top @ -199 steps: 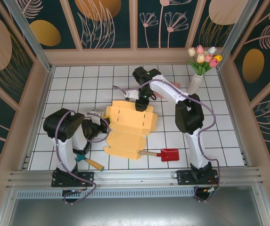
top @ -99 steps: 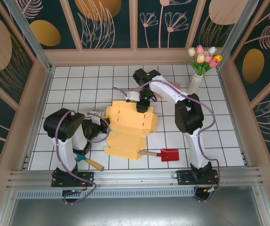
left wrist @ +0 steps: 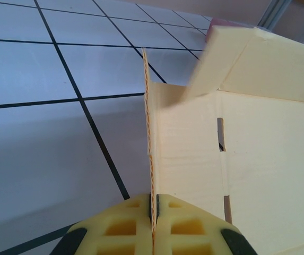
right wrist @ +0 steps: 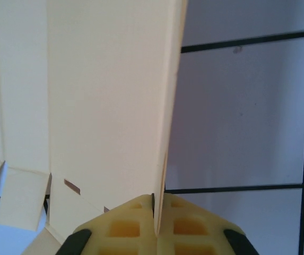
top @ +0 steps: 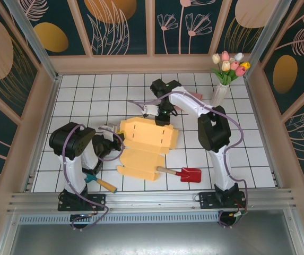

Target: Fold the paper box

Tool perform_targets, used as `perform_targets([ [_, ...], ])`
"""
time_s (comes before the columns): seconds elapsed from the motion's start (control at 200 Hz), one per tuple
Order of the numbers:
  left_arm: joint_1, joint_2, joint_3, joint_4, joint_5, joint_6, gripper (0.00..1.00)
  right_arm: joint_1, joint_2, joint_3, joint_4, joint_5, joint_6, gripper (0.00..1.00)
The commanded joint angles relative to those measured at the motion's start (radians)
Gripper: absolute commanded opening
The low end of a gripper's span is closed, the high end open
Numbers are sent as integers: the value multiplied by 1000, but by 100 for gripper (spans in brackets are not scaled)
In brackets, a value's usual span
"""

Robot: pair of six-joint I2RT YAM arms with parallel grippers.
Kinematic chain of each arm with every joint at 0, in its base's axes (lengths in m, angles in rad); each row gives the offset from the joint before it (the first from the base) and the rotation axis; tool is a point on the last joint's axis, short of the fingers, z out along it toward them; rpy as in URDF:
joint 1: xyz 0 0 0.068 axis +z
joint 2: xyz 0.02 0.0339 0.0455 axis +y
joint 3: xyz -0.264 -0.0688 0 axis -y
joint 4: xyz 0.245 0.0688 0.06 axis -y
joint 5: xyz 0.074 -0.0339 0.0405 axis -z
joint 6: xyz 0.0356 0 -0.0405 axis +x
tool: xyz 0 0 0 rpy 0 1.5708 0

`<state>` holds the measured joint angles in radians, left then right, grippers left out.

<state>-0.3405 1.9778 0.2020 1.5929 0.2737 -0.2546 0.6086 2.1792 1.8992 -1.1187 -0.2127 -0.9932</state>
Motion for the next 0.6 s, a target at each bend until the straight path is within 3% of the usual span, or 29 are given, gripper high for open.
perform_targets([
  [0.0,0,4,3,222,-8,3,0,5,-64,-18,-38,40,-22,0],
  [0.17,1,-89,-2,182,-34,-129,21,1,-106,-19,-15,71,4,0],
  [0.38,-3,-325,-8,12,-61,-502,25,-26,-195,-69,43,110,-22,0],
  [0.465,-27,-483,3,-222,-110,-560,23,-35,-231,-105,88,153,-32,0],
  [0.596,-134,-745,109,-703,-240,-481,22,-56,-276,-146,127,146,-60,0],
])
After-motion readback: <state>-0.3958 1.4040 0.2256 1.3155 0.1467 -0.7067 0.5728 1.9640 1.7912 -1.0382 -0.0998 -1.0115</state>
